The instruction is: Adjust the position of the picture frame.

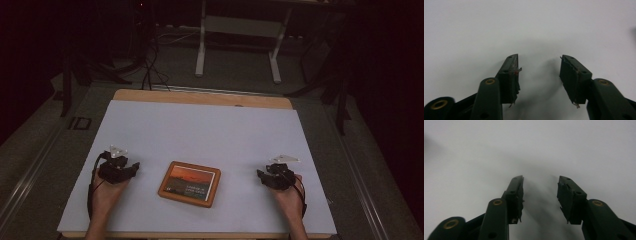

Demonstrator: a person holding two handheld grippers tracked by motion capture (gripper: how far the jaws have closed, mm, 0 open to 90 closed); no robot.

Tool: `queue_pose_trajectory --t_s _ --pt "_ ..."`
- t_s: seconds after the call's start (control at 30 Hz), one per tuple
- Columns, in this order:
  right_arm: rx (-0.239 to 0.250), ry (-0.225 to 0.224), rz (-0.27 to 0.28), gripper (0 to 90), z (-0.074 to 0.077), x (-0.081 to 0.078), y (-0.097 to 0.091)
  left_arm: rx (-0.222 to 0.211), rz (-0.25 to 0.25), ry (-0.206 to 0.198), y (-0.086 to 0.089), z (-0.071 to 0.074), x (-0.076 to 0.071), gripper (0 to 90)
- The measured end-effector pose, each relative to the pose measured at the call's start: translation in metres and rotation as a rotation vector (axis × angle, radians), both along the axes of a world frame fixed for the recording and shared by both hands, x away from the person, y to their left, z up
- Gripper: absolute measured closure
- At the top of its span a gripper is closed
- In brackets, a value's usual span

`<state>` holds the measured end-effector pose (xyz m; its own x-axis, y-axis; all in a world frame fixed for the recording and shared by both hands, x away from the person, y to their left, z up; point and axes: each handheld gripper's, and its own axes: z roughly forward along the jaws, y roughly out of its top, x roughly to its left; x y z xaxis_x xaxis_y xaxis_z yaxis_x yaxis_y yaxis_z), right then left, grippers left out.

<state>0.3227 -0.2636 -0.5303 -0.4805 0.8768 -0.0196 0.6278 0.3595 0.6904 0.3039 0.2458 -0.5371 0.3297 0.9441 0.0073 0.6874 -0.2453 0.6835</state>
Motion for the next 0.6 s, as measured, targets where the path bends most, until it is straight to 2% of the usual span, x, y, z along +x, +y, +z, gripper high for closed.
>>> queue_pose_trajectory --t_s 0.03,0.07,0.13,0.17,0.23,0.33,0.4,0.6 --pt "0.000 0.000 0.000 56.5 0.000 0.000 0.000 0.000 0.000 0.000 0.000 0.000 0.000 49.7" --pt "0.004 0.001 0.037 57.9 0.001 -0.001 0.003 -0.020 -0.032 -0.011 0.005 -0.002 0.000 49.8" --pt "0.004 0.001 0.051 58.3 0.001 -0.002 0.005 -0.028 -0.038 -0.020 0.006 -0.003 -0.001 49.8" --pt "-0.006 0.003 0.077 60.1 0.001 -0.004 0.009 -0.023 -0.042 -0.025 0.006 -0.003 -0.002 50.0" --pt "-0.009 -0.003 0.089 60.5 0.001 -0.005 0.011 -0.007 -0.042 -0.013 0.004 -0.001 -0.002 52.8" --pt "-0.015 -0.023 0.123 62.6 0.006 -0.009 0.018 0.008 -0.102 -0.030 -0.004 0.006 -0.006 53.4" --pt "-0.003 -0.030 0.142 63.3 0.009 -0.011 0.020 -0.005 -0.139 -0.050 -0.009 0.010 -0.008 52.2" --pt "0.032 -0.019 0.182 63.7 0.012 -0.014 0.026 -0.031 -0.225 -0.048 -0.021 0.016 -0.010 51.1"
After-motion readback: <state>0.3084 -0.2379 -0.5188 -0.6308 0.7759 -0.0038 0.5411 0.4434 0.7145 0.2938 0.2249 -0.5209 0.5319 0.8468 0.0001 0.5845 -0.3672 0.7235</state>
